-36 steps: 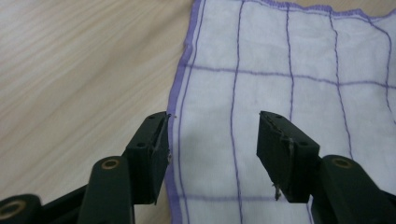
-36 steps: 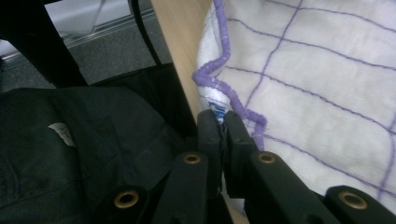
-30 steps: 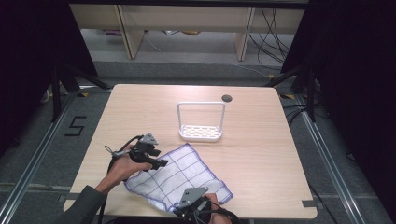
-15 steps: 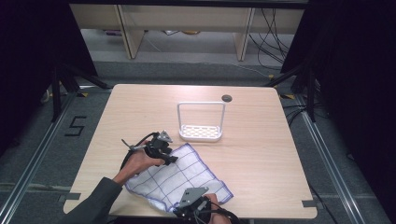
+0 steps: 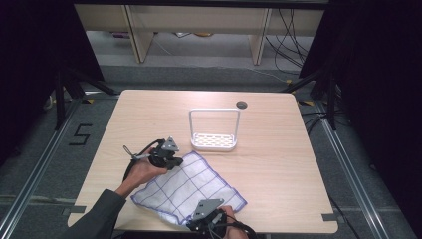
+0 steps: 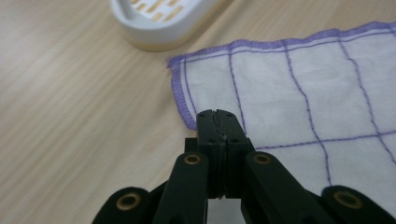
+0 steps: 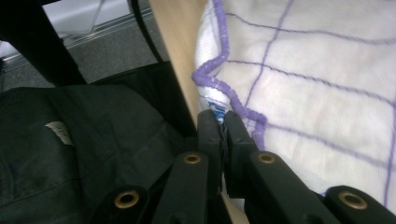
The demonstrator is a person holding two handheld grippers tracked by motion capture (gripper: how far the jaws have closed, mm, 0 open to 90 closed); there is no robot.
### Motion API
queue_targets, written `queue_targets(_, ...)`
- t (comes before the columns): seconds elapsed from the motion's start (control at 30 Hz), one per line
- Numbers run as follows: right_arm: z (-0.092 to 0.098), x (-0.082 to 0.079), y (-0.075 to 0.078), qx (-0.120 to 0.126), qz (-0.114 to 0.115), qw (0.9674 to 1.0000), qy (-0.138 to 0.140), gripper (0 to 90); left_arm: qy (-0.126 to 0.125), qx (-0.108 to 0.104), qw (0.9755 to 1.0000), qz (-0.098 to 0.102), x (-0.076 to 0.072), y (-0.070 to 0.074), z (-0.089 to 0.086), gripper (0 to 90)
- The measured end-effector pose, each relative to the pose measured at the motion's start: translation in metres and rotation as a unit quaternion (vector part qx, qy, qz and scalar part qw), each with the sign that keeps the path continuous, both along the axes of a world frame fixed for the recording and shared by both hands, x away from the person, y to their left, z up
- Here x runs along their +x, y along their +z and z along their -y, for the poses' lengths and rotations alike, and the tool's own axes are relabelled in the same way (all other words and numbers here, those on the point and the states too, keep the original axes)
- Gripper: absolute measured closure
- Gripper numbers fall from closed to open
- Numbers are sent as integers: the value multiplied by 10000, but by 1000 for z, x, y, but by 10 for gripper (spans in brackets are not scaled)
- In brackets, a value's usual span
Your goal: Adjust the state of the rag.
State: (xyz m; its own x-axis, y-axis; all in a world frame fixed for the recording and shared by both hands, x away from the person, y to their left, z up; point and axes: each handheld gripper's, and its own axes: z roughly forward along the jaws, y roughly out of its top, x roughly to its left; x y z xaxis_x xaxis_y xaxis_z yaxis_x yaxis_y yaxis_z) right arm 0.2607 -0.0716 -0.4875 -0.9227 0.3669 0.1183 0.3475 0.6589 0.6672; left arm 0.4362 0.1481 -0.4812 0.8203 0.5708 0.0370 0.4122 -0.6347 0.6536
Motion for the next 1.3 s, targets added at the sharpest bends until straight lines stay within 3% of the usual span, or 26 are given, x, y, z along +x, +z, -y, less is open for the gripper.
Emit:
queue_targets(0.1,7,5,5,21,72,9999,-109,886,263,-111,9996,13,2,7,-22,889)
queue_targets(0.23,17,13,8,-5,213,9994,-278,886,713,-361,9968,-4,-1,12,-56,889)
queue_targets(0.33,26,19,6,-77,197,9989,-425,887,824,-521,9951,-180,-8,11,-77,888)
queue_targets(0.43,35,22,6,-136,207,9982,-553,886,909,-507,9943,-249,-15,5,-88,888)
queue_targets(0.57,47,23,6,-104,204,9977,-630,887,874,-598,9938,-334,-27,-4,-91,887)
queue_targets(0.63,51,20,4,-72,224,9976,-658,886,817,-548,9945,-353,-30,-5,-89,887)
queue_targets(0.7,53,15,1,-64,123,9975,-692,885,764,-583,9946,-388,-32,-4,-88,886)
queue_targets(0.8,53,4,-2,-42,145,9979,-622,871,778,-605,9943,-404,-32,-6,-86,885)
queue_targets(0.97,62,-5,-2,111,125,9974,-696,733,783,-580,9943,-435,-32,-7,-86,881)
queue_targets(1.0,66,-7,0,109,10,9965,-834,727,812,-634,9938,-407,-32,-7,-86,880)
queue_targets(1.13,75,-3,10,351,29,9951,-928,655,846,-652,9933,-446,-32,-7,-86,869)
queue_targets(1.23,79,0,18,417,198,9940,-992,645,871,-667,9930,-443,-32,-8,-88,855)
queue_targets(1.3,82,7,24,443,255,9917,-1179,639,935,-712,9920,-461,-32,-8,-89,806)
